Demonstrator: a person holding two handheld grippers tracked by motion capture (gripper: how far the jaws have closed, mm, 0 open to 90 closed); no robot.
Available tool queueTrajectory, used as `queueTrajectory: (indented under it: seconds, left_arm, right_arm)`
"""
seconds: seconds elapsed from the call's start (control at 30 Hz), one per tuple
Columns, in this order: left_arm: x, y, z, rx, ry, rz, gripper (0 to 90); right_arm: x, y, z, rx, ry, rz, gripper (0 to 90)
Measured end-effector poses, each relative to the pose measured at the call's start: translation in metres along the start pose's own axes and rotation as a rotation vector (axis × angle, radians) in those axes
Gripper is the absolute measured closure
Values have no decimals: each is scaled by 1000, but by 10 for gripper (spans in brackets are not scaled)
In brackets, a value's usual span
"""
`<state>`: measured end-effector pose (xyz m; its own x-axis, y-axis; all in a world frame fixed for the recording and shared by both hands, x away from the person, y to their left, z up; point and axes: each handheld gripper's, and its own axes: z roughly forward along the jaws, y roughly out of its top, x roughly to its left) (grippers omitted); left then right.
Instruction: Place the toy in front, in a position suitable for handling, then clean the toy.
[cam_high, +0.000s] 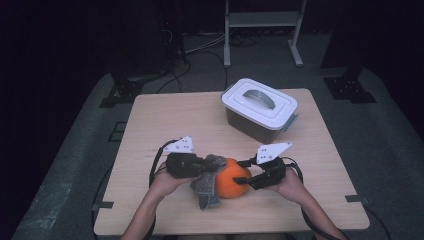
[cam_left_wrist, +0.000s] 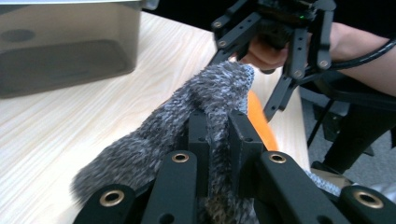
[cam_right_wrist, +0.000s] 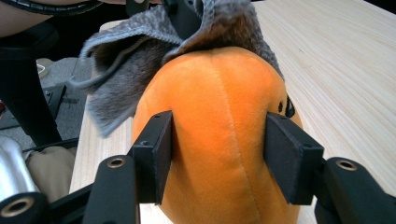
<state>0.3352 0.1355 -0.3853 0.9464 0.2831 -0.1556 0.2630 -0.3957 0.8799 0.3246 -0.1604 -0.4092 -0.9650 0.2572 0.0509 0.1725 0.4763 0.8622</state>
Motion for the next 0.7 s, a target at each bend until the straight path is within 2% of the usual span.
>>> queueTrajectory:
  seconds: [0.13, 0.37, 0.5, 0.57, 0.63, 0.7]
  left_arm:
    - [2, 1, -5, -23, -1, -15, 816]
    - [-7, 12, -4, -41, -23, 22, 816]
    - [-11, 12, 5, -1, -34, 36, 815]
    - [-12, 10, 11, 36, -22, 46, 815]
    - [-11, 7, 13, 31, -35, 31, 815]
    - [-12, 9, 9, 26, -37, 34, 814]
  right_arm:
    - [0, -3, -2, -7, 1, -4, 431]
    - [2, -4, -1, -14, -2, -11, 431]
    - [5, -3, 2, -13, -1, -20, 430]
    - [5, -3, 2, -16, 1, -22, 430]
    - [4, -3, 2, -7, 1, -26, 430]
    - [5, -4, 2, -8, 1, -27, 431]
